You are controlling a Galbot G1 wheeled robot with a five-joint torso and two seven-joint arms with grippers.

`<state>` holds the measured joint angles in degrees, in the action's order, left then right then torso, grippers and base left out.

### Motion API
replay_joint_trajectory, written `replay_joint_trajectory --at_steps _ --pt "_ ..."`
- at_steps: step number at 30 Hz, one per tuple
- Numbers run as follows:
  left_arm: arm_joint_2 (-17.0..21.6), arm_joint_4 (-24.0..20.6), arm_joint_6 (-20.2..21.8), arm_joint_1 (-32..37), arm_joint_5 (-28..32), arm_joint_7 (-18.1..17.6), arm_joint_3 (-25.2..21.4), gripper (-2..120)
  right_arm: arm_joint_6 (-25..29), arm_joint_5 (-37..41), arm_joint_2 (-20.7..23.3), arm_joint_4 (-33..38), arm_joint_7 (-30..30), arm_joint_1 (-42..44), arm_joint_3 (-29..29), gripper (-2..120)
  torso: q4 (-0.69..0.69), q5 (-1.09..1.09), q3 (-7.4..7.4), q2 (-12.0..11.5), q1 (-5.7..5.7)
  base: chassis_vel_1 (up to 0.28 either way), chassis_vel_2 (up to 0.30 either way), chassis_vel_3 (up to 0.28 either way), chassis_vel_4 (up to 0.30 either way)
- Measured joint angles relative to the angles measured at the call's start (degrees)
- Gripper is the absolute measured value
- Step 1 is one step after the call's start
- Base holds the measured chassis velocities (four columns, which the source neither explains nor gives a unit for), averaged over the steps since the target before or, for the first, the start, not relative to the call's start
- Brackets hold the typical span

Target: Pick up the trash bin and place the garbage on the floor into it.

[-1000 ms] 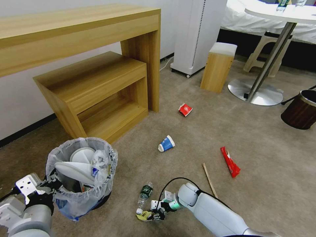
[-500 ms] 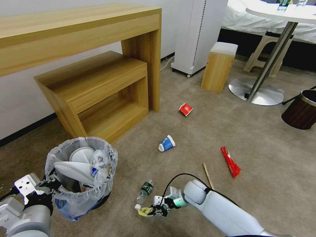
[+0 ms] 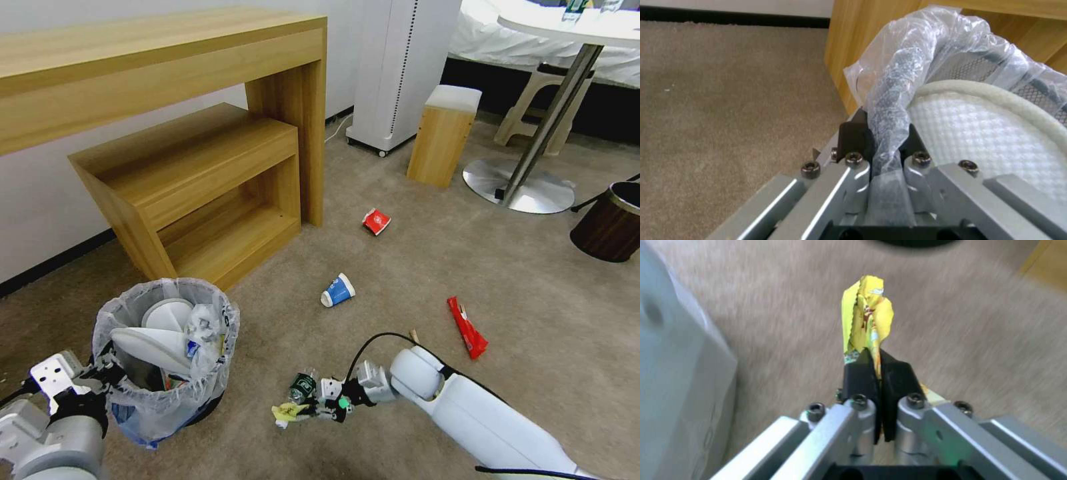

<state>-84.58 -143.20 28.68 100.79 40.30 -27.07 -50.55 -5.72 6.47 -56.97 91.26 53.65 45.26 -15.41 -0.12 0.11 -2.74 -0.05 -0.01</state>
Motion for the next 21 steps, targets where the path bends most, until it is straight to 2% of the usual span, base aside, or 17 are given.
replay_joint_trajectory --at_steps 9,12,15,16,19,21 --pt "0.3 0.0 0.0 0.1 0.1 -0.1 0.2 3 1.1 5.6 1.2 5.4 1.7 -1.3 4.7 0 0.00 0.01 0.00 0.0 0.00 0.000 0.000 0.000 0.000" --pt "0.3 0.0 0.0 0.2 0.1 -0.1 0.2 3 3.3 10.0 1.2 6.7 4.3 -2.7 6.2 0 -0.01 0.01 0.00 0.0 0.00 0.000 0.000 0.000 0.000" --pt "0.2 0.0 0.0 0.1 0.0 -0.2 0.3 3 6.4 19.3 0.2 6.7 11.0 -5.8 7.3 0 0.00 0.01 0.00 0.0 0.00 0.000 0.000 0.000 0.000" --pt "0.2 0.0 0.0 0.1 0.0 -0.2 0.3 3 6.4 19.3 0.2 6.7 11.0 -5.8 7.3 0 0.00 0.01 0.00 0.0 0.00 0.000 0.000 0.000 0.000" --pt "0.0 0.0 0.0 0.2 0.0 -0.2 0.6 3 6.9 28.1 -2.5 4.6 18.5 -9.4 7.5 0 0.00 0.02 0.00 0.0 0.00 0.000 0.000 0.000 0.000" --pt "-0.1 -0.1 0.0 0.3 -0.1 -0.2 0.7 3 6.9 30.0 -3.4 3.9 18.9 -10.3 7.3 0 -0.01 0.02 0.00 0.0 0.00 0.000 0.000 0.000 0.000"
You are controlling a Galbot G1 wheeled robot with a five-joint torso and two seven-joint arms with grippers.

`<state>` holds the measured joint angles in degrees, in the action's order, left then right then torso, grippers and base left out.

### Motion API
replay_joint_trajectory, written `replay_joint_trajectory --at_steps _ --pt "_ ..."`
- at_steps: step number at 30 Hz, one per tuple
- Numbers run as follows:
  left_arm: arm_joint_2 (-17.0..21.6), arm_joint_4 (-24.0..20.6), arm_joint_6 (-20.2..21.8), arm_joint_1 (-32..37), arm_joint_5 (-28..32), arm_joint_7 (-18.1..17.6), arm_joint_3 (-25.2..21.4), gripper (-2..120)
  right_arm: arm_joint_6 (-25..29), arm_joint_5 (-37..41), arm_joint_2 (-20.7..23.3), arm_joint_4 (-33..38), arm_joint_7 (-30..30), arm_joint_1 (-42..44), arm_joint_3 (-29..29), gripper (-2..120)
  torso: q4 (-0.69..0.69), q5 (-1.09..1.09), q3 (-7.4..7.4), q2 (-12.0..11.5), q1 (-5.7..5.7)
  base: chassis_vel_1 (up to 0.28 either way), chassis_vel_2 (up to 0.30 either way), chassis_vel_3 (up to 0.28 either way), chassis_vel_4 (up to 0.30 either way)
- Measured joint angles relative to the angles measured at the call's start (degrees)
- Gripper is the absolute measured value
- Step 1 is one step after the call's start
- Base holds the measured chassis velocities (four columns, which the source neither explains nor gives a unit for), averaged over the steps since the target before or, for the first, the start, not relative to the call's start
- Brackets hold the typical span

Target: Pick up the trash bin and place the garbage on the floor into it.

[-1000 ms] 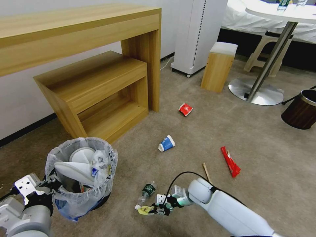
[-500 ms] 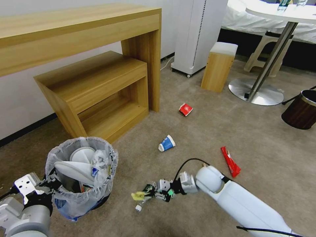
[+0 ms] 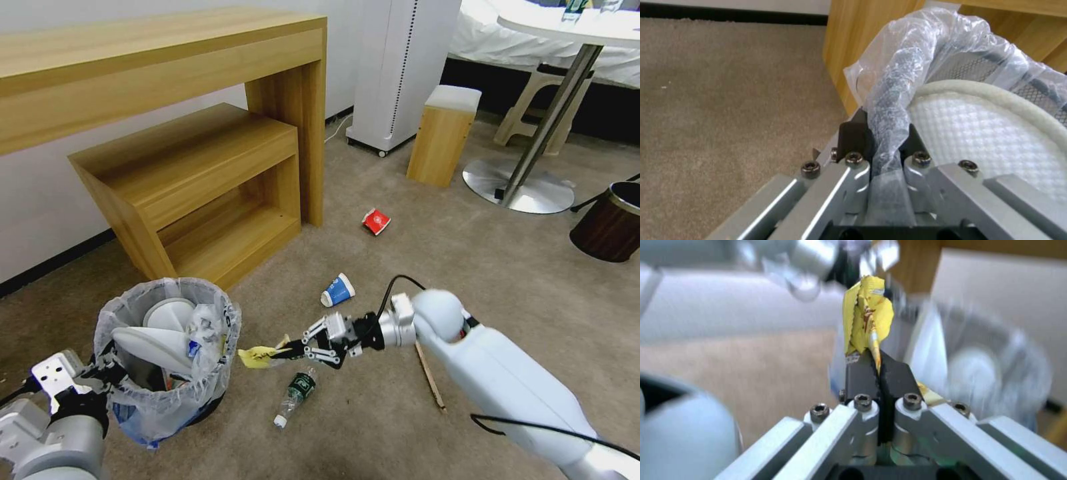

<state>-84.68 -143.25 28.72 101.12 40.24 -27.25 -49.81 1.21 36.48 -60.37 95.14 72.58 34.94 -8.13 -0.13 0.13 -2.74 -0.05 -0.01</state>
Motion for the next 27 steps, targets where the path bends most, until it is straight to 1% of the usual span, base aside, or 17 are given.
replay_joint_trajectory --at_steps 2,3,4,6,7,8,10,11,13,15,18,19,21,27 --pt "-0.2 0.0 0.0 0.3 0.0 0.0 0.3 3 0.1 4.4 -2.5 -1.9 -1.9 -1.8 -1.1 0 0.00 0.00 0.00 0.0 0.00 0.000 0.000 0.000 0.000" --pt "-0.2 0.0 0.0 0.3 0.0 0.0 0.3 3 0.1 4.4 -2.5 -1.9 -1.9 -1.8 -1.1 0 0.00 0.00 0.00 0.0 0.00 0.000 0.000 0.000 0.000" --pt "-0.3 0.0 0.0 0.4 -0.1 0.0 0.5 3 0.4 6.8 -3.9 -3.0 -3.7 -2.7 -2.2 0 0.01 0.00 0.00 0.0 0.00 0.000 0.000 0.000 0.000" --pt "-0.6 0.0 0.1 0.6 -0.2 0.0 1.0 3 0.3 11.9 -8.5 -5.8 -7.7 -4.6 -4.6 0 0.01 -0.02 0.00 0.0 0.00 0.000 0.000 0.000 0.000" --pt "-0.6 0.0 0.1 0.6 -0.2 0.0 1.0 3 0.3 11.9 -8.5 -5.8 -7.7 -4.6 -4.6 0 0.01 -0.02 0.00 0.0 0.00 0.000 0.000 0.000 0.000" --pt "-0.7 0.0 0.2 0.7 -0.3 0.0 1.2 3 -0.1 13.3 -10.7 -7.6 -8.8 -5.7 -5.7 0 0.02 0.01 0.00 0.0 0.00 0.000 0.000 0.000 0.000" --pt "-0.7 0.0 0.3 0.7 -0.3 0.0 1.3 3 -0.5 14.0 -13.3 -10.2 -9.6 -7.4 -7.8 0 0.02 -0.01 0.00 0.0 0.00 0.000 0.000 0.000 0.000" --pt "-0.7 0.0 0.3 0.7 -0.3 0.0 1.3 3 -0.5 14.0 -13.3 -10.2 -9.6 -7.4 -7.8 0 0.02 -0.01 0.00 0.0 0.00 0.000 0.000 0.000 0.000" --pt "-0.6 0.0 0.3 0.7 -0.2 0.0 1.2 3 -0.9 14.1 -14.9 -12.1 -9.7 -9.1 -10.1 0 0.02 0.00 0.00 0.0 0.00 0.000 0.000 0.000 0.000" --pt "-0.5 0.0 0.3 0.7 -0.1 0.0 1.1 3 -1.0 14.0 -15.2 -12.6 -9.4 -9.7 -10.9 0 0.01 0.00 0.00 0.0 0.00 0.000 0.000 0.000 0.000" --pt "-0.2 0.0 0.3 0.6 0.2 0.0 0.7 3 -1.7 12.5 -16.1 -13.7 -6.4 -11.1 -13.5 0 0.01 0.00 0.00 0.0 0.00 0.000 0.000 0.000 0.000" --pt "-0.2 0.0 0.3 0.6 0.2 0.0 0.7 3 -1.7 12.5 -16.1 -13.7 -6.4 -11.1 -13.5 0 0.01 0.00 0.00 0.0 0.00 0.000 0.000 0.000 0.000" --pt "0.1 0.0 0.3 0.4 0.4 0.0 0.5 3 -2.1 10.6 -16.4 -14.1 -4.2 -11.4 -14.0 0 0.01 0.00 0.00 0.0 0.00 0.000 0.000 0.000 0.000" --pt "0.5 0.0 0.3 -0.1 0.7 -0.1 0.4 3 -2.1 7.0 -16.6 -15.4 -3.5 -11.6 -14.2 0 0.00 -0.01 0.00 0.0 0.00 0.000 0.000 0.000 0.000"
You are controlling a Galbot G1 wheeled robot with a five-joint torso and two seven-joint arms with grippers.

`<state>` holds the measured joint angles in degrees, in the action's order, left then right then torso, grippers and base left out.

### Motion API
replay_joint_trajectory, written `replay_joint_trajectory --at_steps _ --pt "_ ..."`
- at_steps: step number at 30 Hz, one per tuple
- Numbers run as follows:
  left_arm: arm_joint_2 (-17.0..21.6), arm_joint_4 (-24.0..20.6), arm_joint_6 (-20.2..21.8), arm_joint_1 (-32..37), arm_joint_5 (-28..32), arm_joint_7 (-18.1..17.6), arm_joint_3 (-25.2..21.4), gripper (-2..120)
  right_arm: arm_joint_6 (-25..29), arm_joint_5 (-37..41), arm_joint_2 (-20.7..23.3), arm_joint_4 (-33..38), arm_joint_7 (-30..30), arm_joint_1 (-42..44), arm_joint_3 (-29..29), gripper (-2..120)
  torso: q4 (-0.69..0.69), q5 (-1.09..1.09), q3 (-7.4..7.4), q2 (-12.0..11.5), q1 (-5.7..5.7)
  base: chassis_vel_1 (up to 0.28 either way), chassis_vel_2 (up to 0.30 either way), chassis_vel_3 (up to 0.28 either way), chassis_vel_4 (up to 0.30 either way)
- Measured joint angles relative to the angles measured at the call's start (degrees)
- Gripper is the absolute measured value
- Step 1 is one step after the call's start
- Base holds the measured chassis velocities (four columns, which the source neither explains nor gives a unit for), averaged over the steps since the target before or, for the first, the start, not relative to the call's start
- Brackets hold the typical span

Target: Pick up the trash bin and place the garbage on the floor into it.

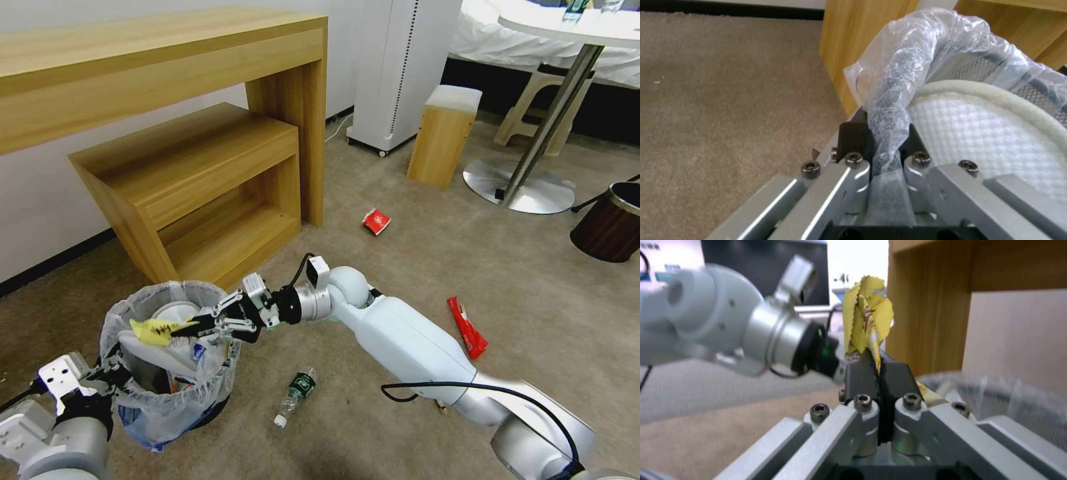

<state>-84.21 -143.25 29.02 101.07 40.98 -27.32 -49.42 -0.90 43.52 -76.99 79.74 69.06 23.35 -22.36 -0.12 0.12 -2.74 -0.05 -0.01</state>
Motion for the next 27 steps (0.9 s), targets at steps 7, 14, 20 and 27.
replay_joint_trajectory --at_steps 7,14,20,27 --pt "0.0 0.0 0.2 -0.3 0.1 0.0 0.5 3 0.6 -1.7 -0.4 -0.8 -0.8 1.3 -0.3 15 0.00 -0.01 0.00 0.0 0.00 0.000 0.000 0.000 0.000" --pt "0.1 0.0 0.2 -0.4 0.1 0.0 0.6 3 0.5 -1.9 -0.3 -0.8 -0.9 1.4 -0.3 39 0.00 0.00 0.00 0.0 0.00 0.000 0.000 0.000 0.000" --pt "0.2 0.0 0.2 -0.4 0.2 0.0 0.5 3 0.5 -2.0 0.4 -0.7 -1.7 1.4 0.1 59 0.00 -0.01 0.00 0.0 0.00 0.000 0.000 0.000 0.000" --pt "0.3 0.0 0.2 0.2 0.2 0.0 0.4 3 0.8 -2.1 1.8 1.1 -3.4 2.3 1.6 86 0.00 0.00 0.00 0.0 0.01 0.000 0.000 0.000 0.000"
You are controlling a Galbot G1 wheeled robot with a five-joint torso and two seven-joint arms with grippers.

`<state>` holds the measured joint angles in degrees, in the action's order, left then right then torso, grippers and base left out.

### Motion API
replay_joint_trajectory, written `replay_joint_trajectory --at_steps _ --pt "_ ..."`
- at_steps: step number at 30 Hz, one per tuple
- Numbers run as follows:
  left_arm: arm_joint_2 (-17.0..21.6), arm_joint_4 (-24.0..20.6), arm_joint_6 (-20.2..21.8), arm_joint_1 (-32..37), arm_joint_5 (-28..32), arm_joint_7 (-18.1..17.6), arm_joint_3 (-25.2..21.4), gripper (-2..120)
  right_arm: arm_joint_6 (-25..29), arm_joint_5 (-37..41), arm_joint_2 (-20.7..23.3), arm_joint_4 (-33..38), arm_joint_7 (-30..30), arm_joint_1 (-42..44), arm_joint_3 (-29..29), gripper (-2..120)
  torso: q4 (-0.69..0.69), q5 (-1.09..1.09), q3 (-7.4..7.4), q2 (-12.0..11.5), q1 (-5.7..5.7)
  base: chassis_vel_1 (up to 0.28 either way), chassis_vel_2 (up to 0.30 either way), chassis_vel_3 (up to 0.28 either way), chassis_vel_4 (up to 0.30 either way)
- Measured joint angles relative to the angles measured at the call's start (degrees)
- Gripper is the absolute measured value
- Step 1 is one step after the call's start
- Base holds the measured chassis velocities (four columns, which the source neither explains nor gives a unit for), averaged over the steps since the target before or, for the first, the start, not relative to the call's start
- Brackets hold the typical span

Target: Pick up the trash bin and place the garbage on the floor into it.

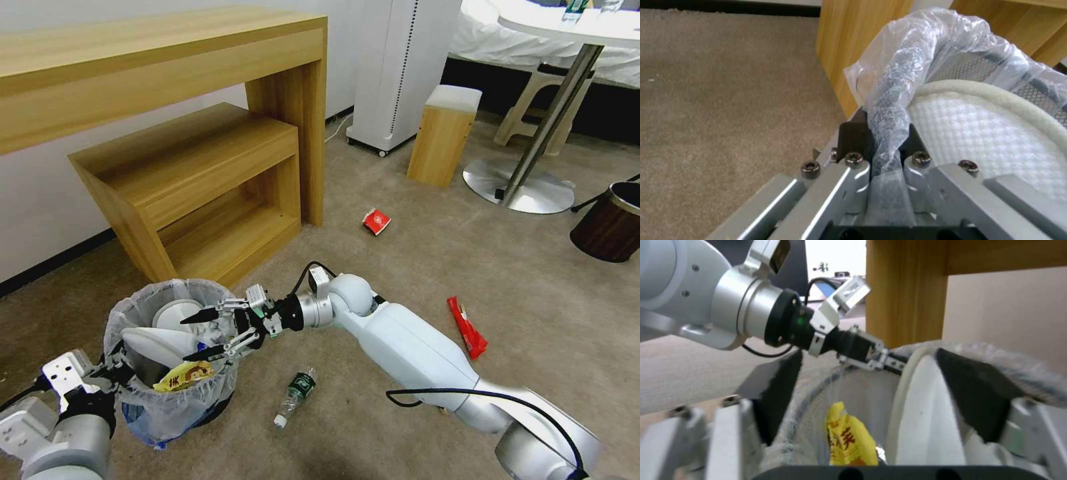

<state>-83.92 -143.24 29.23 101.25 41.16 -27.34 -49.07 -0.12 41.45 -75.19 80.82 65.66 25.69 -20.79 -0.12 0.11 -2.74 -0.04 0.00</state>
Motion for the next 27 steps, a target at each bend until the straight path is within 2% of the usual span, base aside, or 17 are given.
replay_joint_trajectory --at_steps 3,6,7,8,11,12,13,14,15,16,19,20,23,26,27 --pt "0.3 0.0 0.0 0.0 0.4 0.0 -0.6 3 -2.4 -0.6 3.1 4.7 -4.9 1.2 2.3 98 0.01 -0.01 0.00 0.0 0.00 0.000 0.000 0.000 0.000" --pt "0.5 0.0 0.0 0.0 0.7 -0.1 -0.9 3 -3.8 -1.8 5.3 7.8 -8.1 2.2 3.8 100 0.01 -0.02 0.00 0.0 0.00 0.000 0.000 0.000 0.000" --pt "0.6 0.0 0.0 -0.1 1.1 -0.3 -1.1 3 -5.3 -3.0 8.7 11.3 -10.8 3.5 5.6 100 0.00 -0.01 0.00 0.0 0.00 0.000 0.000 0.000 0.000" --pt "0.6 0.0 0.0 -0.1 1.1 -0.3 -1.1 3 -5.3 -3.0 8.7 11.3 -10.8 3.5 5.6 100 0.00 -0.01 0.00 0.0 0.00 0.000 0.000 0.000 0.000" --pt "0.8 0.0 0.1 -0.2 1.4 -0.5 -1.2 3 -6.9 -6.5 16.9 18.5 -12.4 7.6 10.5 100 -0.02 -0.02 0.01 0.0 0.00 0.000 0.000 0.000 0.000" --pt "0.8 0.0 0.1 -0.2 1.4 -0.5 -1.2 3 -6.9 -6.5 16.9 18.5 -12.4 7.6 10.5 100 -0.02 -0.02 0.01 0.0 0.00 0.000 0.000 0.000 0.000" --pt "0.8 0.0 0.1 -0.2 1.4 -0.5 -1.1 3 -6.8 -8.3 19.4 20.5 -12.2 9.3 12.3 100 -0.02 -0.03 0.01 0.0 0.00 0.000 0.000 0.000 0.000" --pt "0.7 0.0 0.1 -0.2 1.4 -0.5 -1.1 3 -6.8 -8.6 19.7 20.7 -12.1 9.6 12.6 100 -0.03 -0.02 0.01 0.0 0.00 0.000 0.000 0.000 0.000" --pt "0.6 0.0 0.1 -0.2 1.3 -0.6 -0.7 3 -5.7 -11.4 22.4 22.4 -10.8 12.1 14.8 100 -0.02 -0.02 0.01 0.0 0.00 0.000 0.000 0.000 0.000" --pt "0.6 0.0 0.1 -0.2 1.3 -0.6 -0.7 3 -5.7 -11.4 22.4 22.4 -10.8 12.1 14.8 100 -0.02 -0.02 0.01 0.0 0.00 0.000 0.000 0.000 0.000" --pt "-0.1 0.0 0.1 -0.1 0.6 -0.6 0.2 3 -1.5 -16.9 24.6 21.0 -2.4 15.4 18.2 100 -0.02 -0.02 0.01 0.0 0.00 0.000 0.000 0.000 0.000" --pt "-0.1 0.0 0.1 -0.1 0.6 -0.6 0.2 3 -1.5 -16.9 24.6 21.0 -2.4 15.4 18.2 100 -0.02 -0.02 0.01 0.0 0.00 0.000 0.000 0.000 0.000" --pt "-0.4 0.0 0.1 0.1 0.1 -0.6 0.5 3 1.1 -22.0 24.1 17.1 3.6 15.9 18.9 100 -0.01 -0.01 0.00 0.0 0.00 0.000 0.000 0.000 0.000" --pt "-0.6 0.0 0.1 0.2 0.0 -0.6 0.4 3 1.8 -25.2 23.0 13.7 4.7 15.1 18.1 100 -0.01 -0.01 0.01 0.0 0.00 0.000 0.000 0.000 0.000" --pt "-0.6 0.0 0.1 0.2 0.0 -0.6 0.2 3 2.7 -28.1 21.9 10.4 5.0 14.0 16.9 100 0.00 0.01 0.00 0.0 0.00 0.000 0.000 0.000 0.000"
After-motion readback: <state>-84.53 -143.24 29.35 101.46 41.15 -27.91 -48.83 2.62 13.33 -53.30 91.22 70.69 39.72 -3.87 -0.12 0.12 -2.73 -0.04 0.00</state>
